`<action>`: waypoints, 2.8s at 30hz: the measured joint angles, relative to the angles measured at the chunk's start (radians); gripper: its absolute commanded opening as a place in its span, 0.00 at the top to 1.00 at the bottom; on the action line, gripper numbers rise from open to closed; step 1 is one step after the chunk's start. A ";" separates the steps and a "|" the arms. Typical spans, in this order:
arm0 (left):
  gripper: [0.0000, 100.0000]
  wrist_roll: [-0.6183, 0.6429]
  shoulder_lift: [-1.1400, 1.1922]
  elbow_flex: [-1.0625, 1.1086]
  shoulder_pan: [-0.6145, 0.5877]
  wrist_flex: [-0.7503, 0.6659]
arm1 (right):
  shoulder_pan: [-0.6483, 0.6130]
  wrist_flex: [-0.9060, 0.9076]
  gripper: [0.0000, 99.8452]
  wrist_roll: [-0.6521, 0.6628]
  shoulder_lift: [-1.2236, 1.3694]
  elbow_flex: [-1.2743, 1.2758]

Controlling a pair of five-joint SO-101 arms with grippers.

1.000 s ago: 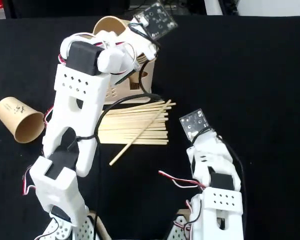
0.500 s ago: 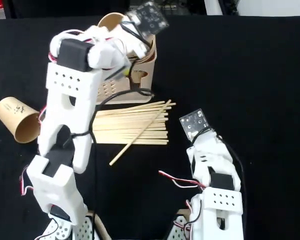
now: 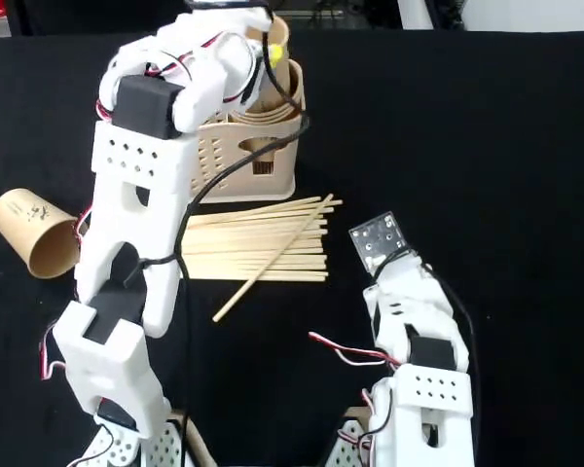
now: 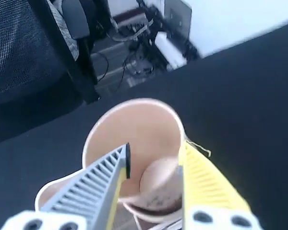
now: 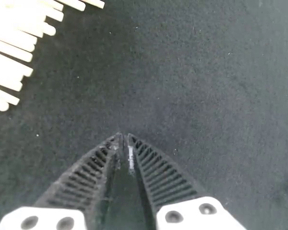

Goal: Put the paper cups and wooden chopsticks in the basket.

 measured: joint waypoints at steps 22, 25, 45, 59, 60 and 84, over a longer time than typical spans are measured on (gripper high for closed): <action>0.82 0.394 -0.262 -0.041 -0.468 0.390 | 0.000 0.000 0.99 0.000 0.000 0.000; 0.81 0.456 -0.414 0.166 -0.575 0.390 | 0.000 0.000 0.99 0.000 0.000 0.000; 0.74 0.657 -1.646 2.196 -0.675 -0.448 | -0.003 -0.003 0.99 0.000 0.000 0.000; 0.72 0.557 -1.962 2.564 -0.674 -0.531 | -0.040 -0.003 0.99 0.002 0.000 0.012; 0.72 0.557 -1.964 2.564 -0.674 -0.543 | -0.040 -0.003 0.99 0.002 0.000 0.012; 0.73 0.615 -1.629 2.412 -0.694 -0.614 | -0.040 -0.003 0.99 0.002 0.000 0.012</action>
